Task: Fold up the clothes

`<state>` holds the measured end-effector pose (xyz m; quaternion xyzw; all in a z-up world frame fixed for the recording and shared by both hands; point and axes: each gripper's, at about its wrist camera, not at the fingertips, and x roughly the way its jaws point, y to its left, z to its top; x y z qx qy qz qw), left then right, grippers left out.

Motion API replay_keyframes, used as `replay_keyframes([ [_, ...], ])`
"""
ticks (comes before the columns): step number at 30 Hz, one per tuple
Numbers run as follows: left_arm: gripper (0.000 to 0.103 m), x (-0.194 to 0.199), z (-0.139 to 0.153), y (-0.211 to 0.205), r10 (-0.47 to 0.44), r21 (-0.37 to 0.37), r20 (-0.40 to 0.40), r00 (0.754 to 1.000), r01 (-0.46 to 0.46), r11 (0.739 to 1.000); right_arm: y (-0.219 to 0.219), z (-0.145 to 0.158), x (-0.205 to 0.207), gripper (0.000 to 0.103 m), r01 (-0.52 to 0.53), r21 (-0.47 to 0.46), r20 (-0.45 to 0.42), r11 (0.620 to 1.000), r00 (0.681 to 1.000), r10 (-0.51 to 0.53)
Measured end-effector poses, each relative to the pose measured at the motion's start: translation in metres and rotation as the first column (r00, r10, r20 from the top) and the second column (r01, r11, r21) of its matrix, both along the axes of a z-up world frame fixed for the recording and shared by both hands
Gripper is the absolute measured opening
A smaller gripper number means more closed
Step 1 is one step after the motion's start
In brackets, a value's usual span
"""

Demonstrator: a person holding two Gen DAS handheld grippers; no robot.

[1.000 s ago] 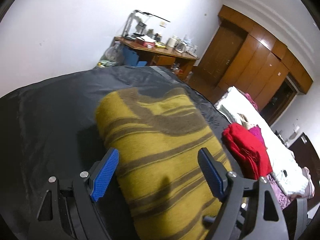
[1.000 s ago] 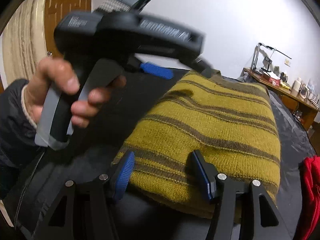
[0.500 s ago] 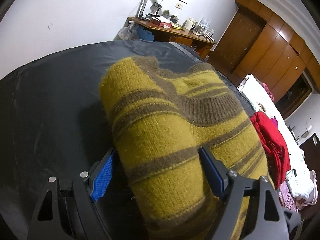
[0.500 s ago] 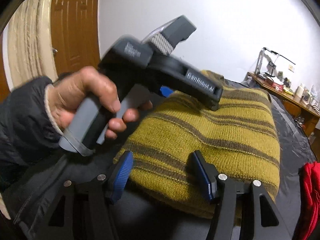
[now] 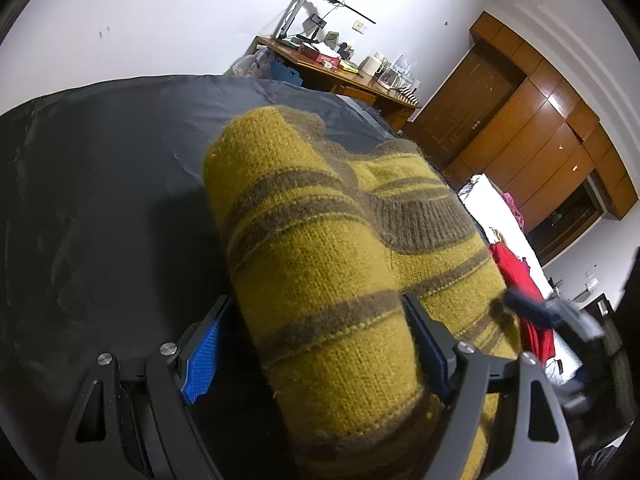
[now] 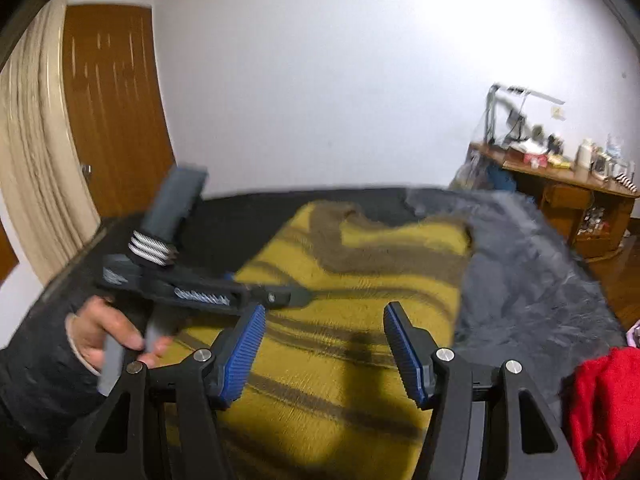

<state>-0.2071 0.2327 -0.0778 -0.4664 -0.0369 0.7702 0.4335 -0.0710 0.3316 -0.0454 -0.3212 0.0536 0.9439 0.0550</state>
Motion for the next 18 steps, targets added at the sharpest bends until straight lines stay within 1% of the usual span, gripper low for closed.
replay_keyframes([
  [2, 0.085, 0.0, 0.0, -0.001, 0.001, -0.003, -0.005, 1.0, -0.001, 1.0, -0.002, -0.017, -0.013, 0.063, -0.008, 0.023, 0.06, 1.0, 0.998, 0.007],
  [3, 0.086, 0.001, 0.0, -0.002, 0.003, -0.006, -0.011, 1.0, -0.003, 1.0, -0.004, -0.02, -0.014, 0.064, -0.006, 0.037, 0.067, 0.999, 0.998, 0.004],
  [6, 0.088, 0.006, 0.003, 0.0, 0.016, -0.03, -0.047, 0.999, -0.017, 0.999, -0.004, -0.026, -0.016, 0.064, 0.001, 0.055, 0.068, 0.999, 0.998, -0.005],
  [10, 0.089, 0.017, 0.008, 0.005, 0.043, -0.077, -0.141, 0.989, -0.054, 0.996, -0.005, -0.03, -0.018, 0.065, 0.004, 0.062, 0.078, 0.998, 0.997, -0.009],
  [13, 0.089, 0.022, 0.011, 0.008, 0.052, -0.1, -0.192, 0.98, -0.072, 0.992, -0.01, -0.031, -0.017, 0.066, 0.013, 0.069, 0.072, 0.998, 0.997, -0.018],
  [15, 0.089, 0.024, 0.012, 0.008, 0.055, -0.111, -0.212, 0.976, -0.08, 0.991, -0.012, -0.031, -0.015, 0.066, 0.018, 0.07, 0.067, 0.997, 0.997, -0.023],
  [18, 0.089, 0.023, 0.011, 0.007, 0.06, -0.115, -0.223, 0.973, -0.087, 0.989, -0.012, -0.031, -0.013, 0.066, 0.023, 0.068, 0.06, 0.997, 0.998, -0.028],
])
